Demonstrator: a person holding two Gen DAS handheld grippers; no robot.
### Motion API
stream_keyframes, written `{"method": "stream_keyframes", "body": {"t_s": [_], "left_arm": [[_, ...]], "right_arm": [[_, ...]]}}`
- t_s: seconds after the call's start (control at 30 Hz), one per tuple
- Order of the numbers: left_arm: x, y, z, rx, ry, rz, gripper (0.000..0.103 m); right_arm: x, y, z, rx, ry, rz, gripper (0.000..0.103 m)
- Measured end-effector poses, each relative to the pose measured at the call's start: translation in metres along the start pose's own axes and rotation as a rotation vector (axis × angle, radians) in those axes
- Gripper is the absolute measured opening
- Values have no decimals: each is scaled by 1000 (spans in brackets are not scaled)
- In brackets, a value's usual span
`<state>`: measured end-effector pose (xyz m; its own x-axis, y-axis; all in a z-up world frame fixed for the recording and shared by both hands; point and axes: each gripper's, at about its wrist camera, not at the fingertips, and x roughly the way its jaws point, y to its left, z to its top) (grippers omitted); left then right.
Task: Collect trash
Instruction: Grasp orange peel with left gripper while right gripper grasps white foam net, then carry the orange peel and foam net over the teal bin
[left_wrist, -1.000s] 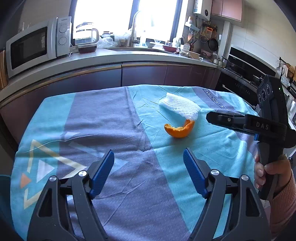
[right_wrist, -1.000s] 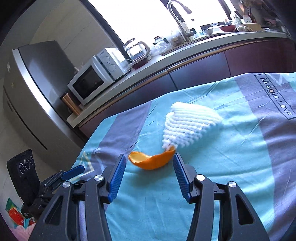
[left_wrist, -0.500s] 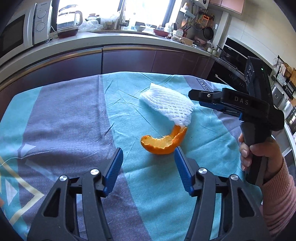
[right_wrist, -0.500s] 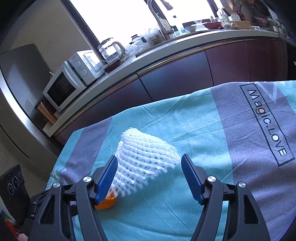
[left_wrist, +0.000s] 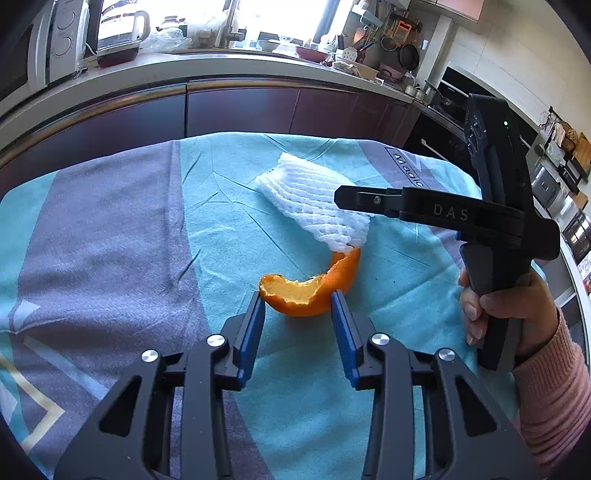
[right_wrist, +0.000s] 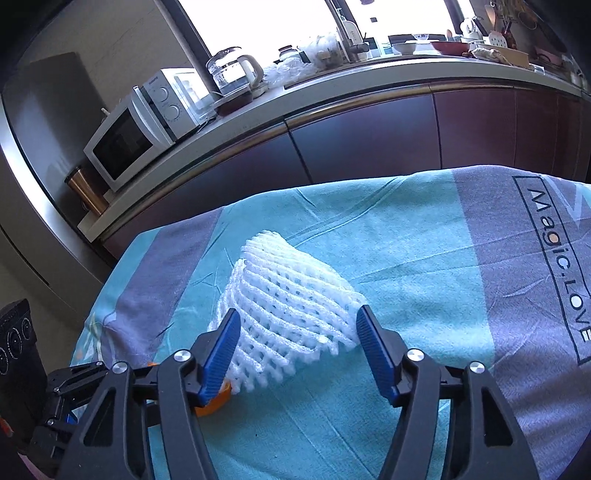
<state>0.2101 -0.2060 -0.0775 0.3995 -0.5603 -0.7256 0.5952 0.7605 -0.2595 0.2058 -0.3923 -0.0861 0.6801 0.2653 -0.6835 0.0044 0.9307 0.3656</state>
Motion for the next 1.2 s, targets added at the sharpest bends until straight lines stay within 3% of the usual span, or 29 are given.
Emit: {"method": "stream_keyframes", "body": {"t_s": [0.07, 0.17, 0.27, 0.73, 1.2], "left_arm": [[-1, 2, 0, -8, -2, -7, 32], [-4, 2, -1, -13, -12, -9, 24], [-9, 2, -5, -18, -20, -11, 19], [-77, 16, -33, -35, -110, 39, 14], [-166, 62, -81, -136, -202, 90, 14]], "right_arm": [[-1, 0, -1, -2, -1, -9, 47], [-1, -2, -4, 6, 8, 12, 21], [-3, 3, -7, -10, 6, 20, 17], [-46, 51, -27, -52, -89, 143, 15], [-64, 101, -59, -58, -98, 288, 15]]}}
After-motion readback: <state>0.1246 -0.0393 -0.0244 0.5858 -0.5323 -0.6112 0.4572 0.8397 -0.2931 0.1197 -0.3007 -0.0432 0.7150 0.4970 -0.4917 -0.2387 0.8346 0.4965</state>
